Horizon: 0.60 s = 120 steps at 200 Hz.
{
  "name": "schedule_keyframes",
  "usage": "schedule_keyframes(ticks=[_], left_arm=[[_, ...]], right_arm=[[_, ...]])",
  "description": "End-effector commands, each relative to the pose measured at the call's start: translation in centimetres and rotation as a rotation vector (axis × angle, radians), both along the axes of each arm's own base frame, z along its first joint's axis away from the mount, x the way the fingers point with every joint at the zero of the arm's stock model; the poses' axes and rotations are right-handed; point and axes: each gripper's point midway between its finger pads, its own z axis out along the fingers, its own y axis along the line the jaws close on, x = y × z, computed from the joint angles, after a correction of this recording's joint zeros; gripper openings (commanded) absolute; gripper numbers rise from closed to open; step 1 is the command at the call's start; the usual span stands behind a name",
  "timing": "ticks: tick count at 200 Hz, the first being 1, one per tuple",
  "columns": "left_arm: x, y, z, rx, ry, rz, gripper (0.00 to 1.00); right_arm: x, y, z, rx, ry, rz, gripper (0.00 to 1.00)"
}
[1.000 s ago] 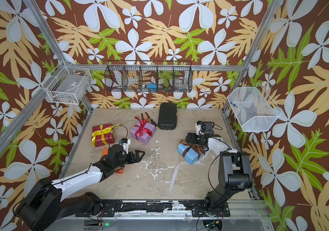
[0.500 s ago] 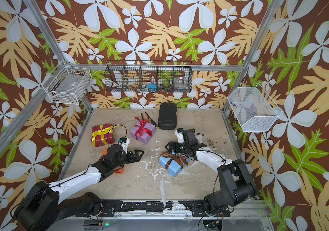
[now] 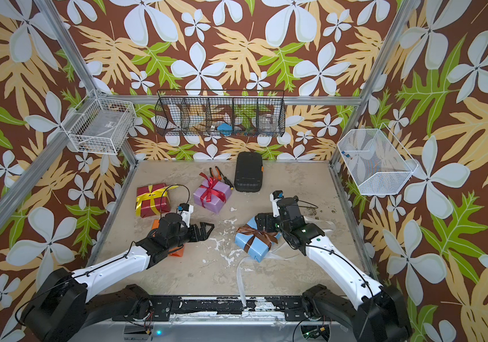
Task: Untie the ribbon bows on the gift boxes
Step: Move the gift box to the center of the board.
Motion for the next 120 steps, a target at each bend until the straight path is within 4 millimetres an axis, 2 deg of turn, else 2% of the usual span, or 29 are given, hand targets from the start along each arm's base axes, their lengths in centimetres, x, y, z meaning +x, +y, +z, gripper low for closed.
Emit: schedule_keyframes(ticks=[1, 19, 54, 79, 97, 120], left_arm=[[0.1, -0.7, 0.6, -0.018, -0.023, -0.036, 1.0], [0.0, -0.9, 0.7, -0.024, -0.024, -0.049, 1.0], [-0.2, -1.3, 0.9, -0.04, -0.028, -0.073, 1.0], [-0.2, -1.2, 1.1, -0.04, -0.035, -0.069, 1.0], [-0.1, -1.1, 1.2, -0.041, -0.038, -0.06, 1.0], [-0.1, -1.0, 1.1, -0.035, -0.039, -0.056, 1.0]], right_arm=[[-2.3, -2.4, -1.5, -0.04, 0.058, -0.089, 1.0], [-3.8, -2.1, -2.3, 0.01, 0.069, -0.07, 1.0], [-5.8, 3.1, -3.3, 0.258, 0.146, 0.125, 0.98], [-5.4, 5.9, -2.5, 0.328, 0.103, 0.2, 0.92], [-4.5, 7.7, -1.4, 0.378, 0.076, 0.241, 0.9], [-3.5, 10.0, -1.0, 0.402, 0.066, 0.282, 0.88]])
